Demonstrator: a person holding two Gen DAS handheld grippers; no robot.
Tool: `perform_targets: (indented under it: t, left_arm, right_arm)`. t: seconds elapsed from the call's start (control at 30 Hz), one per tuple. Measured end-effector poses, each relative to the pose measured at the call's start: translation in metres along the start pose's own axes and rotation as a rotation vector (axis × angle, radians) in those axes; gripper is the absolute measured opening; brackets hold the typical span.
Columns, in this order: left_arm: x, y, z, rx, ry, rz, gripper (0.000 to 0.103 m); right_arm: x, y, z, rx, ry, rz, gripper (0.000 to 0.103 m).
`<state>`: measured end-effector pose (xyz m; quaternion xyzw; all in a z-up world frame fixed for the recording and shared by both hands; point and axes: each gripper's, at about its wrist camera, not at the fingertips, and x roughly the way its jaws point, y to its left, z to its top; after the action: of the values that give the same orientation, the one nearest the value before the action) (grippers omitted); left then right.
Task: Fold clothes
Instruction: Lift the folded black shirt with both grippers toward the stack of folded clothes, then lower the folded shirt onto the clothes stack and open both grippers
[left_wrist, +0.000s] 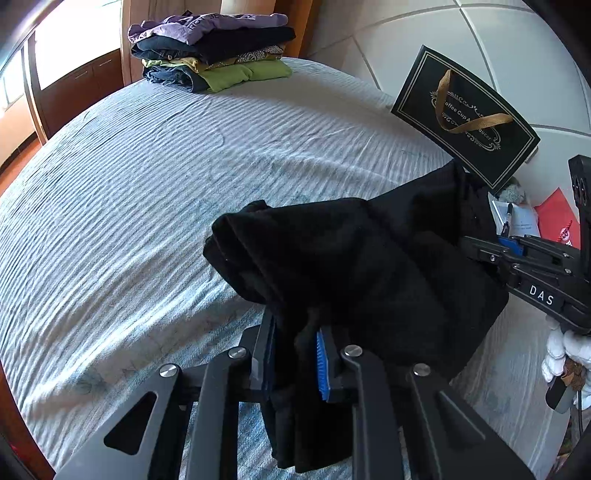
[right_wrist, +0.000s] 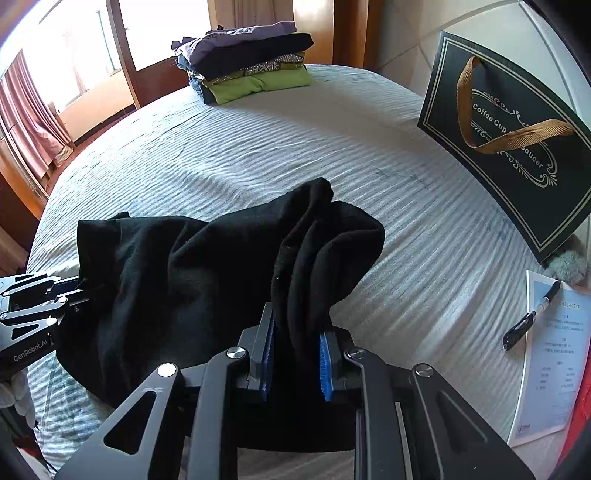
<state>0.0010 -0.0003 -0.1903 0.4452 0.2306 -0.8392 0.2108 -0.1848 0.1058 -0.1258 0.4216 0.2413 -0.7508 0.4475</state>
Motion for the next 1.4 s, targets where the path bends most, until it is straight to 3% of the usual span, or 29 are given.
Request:
perform_targets:
  t: [0.27,0.47,0.63,0.83,0.93,1.17,1.33,1.4]
  left_arm:
    - [-0.083,-0.008,0.015,0.105,-0.143,-0.038,0.016]
    - [-0.127,0.004,0.027,0.134,-0.178,-0.031,0.016]
    - [-0.145,0.034,0.049,0.155,-0.179,0.008,0.016]
    - [-0.137,0.083,0.095,0.208,-0.173,0.024,0.016]
    - [-0.119,0.116,0.135,0.270,-0.172,0.012,0.016]
    - [-0.079,0.186,0.292,0.469,-0.192,-0.060,0.016]
    - [-0.050,0.212,0.407,0.586,-0.179,-0.046,0.016]
    - [-0.033,0.218,0.449,0.621,-0.165,-0.042,0.016]
  right_arm:
    - [-0.088,0.018,-0.002,0.048,-0.131,-0.015,0.019]
    - [-0.130,0.034,0.003,0.085,-0.208,0.006,0.019]
    - [-0.144,0.062,0.016,0.095,-0.245,0.041,0.019]
    - [-0.126,0.094,0.056,0.136,-0.280,0.069,0.019]
    - [-0.115,0.109,0.078,0.161,-0.299,0.081,0.019]
    - [-0.048,0.125,0.187,0.329,-0.375,0.070,0.019]
    - [0.005,0.123,0.271,0.543,-0.412,0.135,0.019]
    - [0.020,0.124,0.305,0.575,-0.422,0.121,0.019]
